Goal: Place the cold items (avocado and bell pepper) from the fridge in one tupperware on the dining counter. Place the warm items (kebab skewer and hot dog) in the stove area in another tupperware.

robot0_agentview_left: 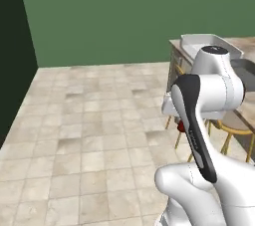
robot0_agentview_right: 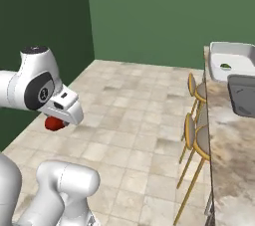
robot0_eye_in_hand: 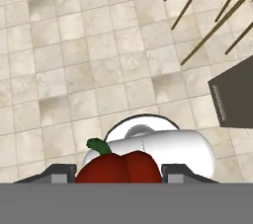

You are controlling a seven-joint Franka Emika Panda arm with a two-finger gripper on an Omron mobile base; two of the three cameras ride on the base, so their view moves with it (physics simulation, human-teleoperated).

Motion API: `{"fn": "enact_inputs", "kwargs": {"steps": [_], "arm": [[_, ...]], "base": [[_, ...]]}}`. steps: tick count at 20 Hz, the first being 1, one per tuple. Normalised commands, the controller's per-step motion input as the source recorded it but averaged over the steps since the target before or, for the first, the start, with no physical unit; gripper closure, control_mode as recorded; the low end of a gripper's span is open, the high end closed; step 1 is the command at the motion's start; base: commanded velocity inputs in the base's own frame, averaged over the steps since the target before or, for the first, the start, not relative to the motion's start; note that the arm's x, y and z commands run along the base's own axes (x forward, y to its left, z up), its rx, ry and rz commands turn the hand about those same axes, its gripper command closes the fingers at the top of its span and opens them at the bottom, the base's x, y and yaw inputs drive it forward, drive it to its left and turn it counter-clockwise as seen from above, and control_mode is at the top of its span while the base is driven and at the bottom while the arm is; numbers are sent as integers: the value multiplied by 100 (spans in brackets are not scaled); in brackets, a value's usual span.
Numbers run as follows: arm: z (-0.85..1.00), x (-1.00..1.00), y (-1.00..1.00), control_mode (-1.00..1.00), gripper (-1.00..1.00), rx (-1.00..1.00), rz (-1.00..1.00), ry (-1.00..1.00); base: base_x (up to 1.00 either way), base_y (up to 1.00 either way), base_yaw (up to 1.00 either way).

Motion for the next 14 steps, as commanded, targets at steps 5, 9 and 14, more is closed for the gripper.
{"fn": "enact_inputs", "kwargs": {"steps": [5,9,14], "arm": [[0,0,0,100,100,0,0,0],[0,0,0,100,100,0,0,0],[0,0,0,100,100,0,0,0]], "base": [[100,10,-40],[100,64,-40],[100,77,-43]]}}
